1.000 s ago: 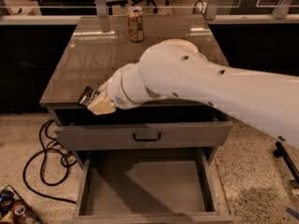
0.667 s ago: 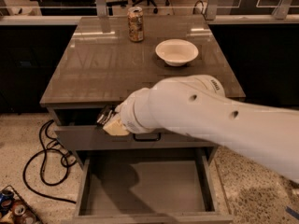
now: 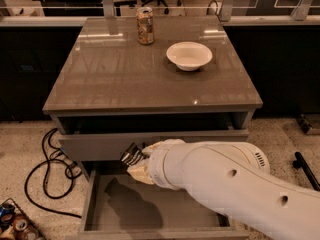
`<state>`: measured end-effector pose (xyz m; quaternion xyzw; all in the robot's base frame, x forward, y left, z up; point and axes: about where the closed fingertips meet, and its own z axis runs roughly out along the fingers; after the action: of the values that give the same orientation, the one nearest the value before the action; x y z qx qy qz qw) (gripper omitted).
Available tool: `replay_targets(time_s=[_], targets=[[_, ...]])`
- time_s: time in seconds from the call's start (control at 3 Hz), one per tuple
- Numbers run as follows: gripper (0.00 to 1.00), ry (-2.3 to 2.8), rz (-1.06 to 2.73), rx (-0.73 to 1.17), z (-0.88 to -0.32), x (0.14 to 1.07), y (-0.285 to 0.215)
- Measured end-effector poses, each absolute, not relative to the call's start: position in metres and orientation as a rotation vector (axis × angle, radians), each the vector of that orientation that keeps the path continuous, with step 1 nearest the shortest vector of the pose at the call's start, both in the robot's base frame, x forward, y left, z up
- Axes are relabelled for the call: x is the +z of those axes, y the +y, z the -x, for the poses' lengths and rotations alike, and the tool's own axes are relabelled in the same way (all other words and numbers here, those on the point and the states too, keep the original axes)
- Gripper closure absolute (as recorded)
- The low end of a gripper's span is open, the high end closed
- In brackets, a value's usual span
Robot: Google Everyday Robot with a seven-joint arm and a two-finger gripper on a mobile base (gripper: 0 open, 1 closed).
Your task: Place rxbar chocolate into middle drawer
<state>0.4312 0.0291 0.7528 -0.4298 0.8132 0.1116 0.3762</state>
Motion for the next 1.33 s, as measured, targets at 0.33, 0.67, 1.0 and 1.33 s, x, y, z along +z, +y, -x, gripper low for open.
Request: replay_targets(time_s=[0.33,0.67,1.0,1.33], targets=[[1.00,2.078,1.102,0.285,-0.432,0.753,0.029],[1.00,2.072,1.116,0.310,-0.437,0.745,0.034],[1.00,2.080,1.084,0.456,-0.446,0.721,0.055],[1.00,2.042,1.132,0.708,-0.420,0.678,0.077]])
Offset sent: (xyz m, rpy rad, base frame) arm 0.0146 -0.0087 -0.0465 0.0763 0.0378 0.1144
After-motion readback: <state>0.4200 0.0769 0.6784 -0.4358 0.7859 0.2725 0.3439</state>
